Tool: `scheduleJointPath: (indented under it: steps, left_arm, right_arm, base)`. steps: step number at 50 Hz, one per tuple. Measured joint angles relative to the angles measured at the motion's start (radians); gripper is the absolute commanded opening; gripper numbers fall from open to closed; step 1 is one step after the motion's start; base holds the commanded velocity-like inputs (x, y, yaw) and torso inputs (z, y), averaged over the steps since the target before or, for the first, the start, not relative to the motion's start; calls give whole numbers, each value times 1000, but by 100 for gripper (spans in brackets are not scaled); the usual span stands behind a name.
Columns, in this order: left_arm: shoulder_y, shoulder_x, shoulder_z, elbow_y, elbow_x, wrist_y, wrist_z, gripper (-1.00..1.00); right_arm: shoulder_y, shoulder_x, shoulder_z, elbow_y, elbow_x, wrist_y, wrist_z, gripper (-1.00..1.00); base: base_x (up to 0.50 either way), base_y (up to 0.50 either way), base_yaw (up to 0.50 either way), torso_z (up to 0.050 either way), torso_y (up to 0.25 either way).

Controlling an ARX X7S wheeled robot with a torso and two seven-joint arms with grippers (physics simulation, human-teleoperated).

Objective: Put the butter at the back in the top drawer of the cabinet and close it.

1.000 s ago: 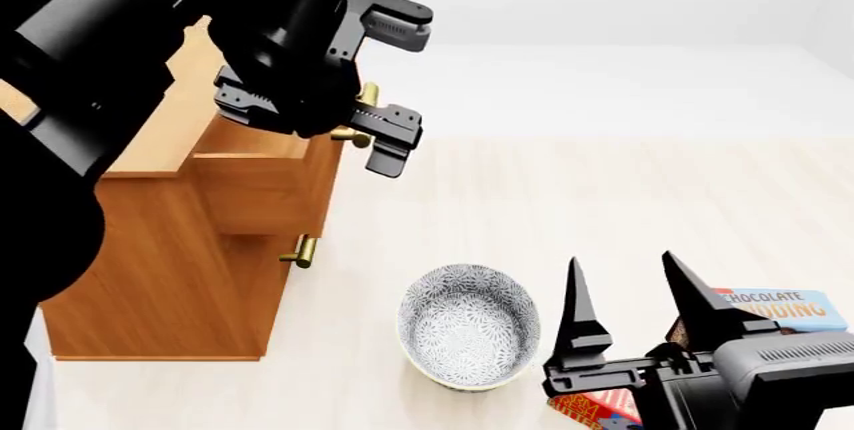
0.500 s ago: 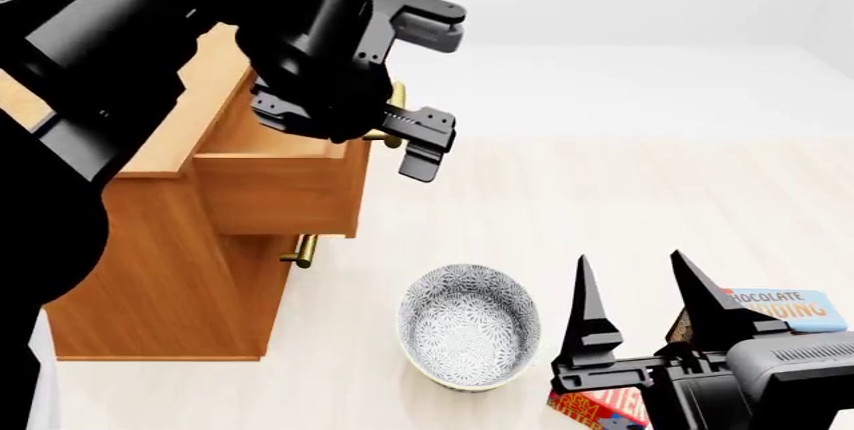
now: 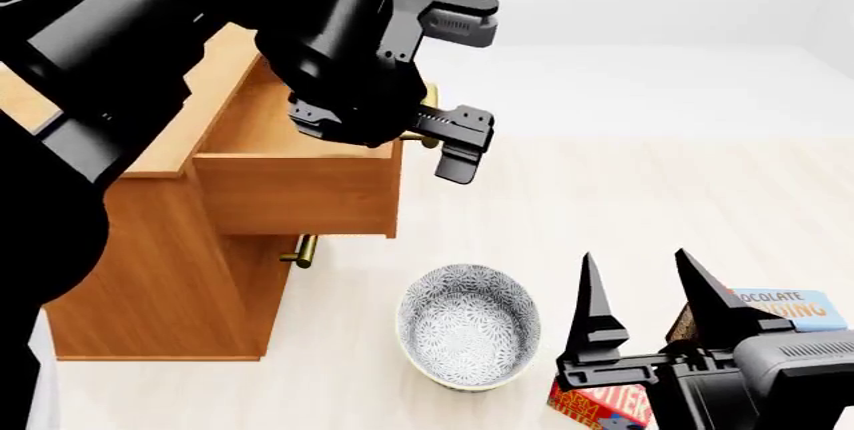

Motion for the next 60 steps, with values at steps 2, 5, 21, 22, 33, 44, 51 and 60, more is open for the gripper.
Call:
scheduleJointPath:
  steps: [2,5,21,22,33,44,51,60]
  left_arm:
    - [0,0,-1,3,-6,3,6,100]
    - [1,0,-2,8,-14,7,13,100]
    - [0,0,-10,49,-47,33,6,100]
    - [-1,0,-11,53,-49,34,4,100]
    - [-7,0,-18,102,-64,57,-14,100]
    - [-22,-3,-9,146,-69,90,2,100]
    - [-29,-9,14,171,-67,107,20,100]
    - [-37,-17,37,196,-65,124,39,100]
  right_arm:
    - [0,1,1,0,2,0,0,100]
    - [1,2,1,1,4,-1,0,100]
    - [2,7,4,4,13,-5,2,100]
    - [2,7,4,4,14,-5,2,100]
    - [1,11,10,8,24,-11,1,100]
    - [-3,15,15,8,31,-16,1,100]
    - [-4,17,17,6,34,-18,3,100]
    - [-6,21,20,5,39,-19,6,100]
  base:
    - [0,0,0,0,0]
    - [0,0,0,0,0]
    - [0,0,0,0,0]
    - [0,0,0,0,0]
    - [0,0,0,0,0]
    - [0,0,0,0,0]
    - [0,0,0,0,1]
    - [2,-2,-4,0,0]
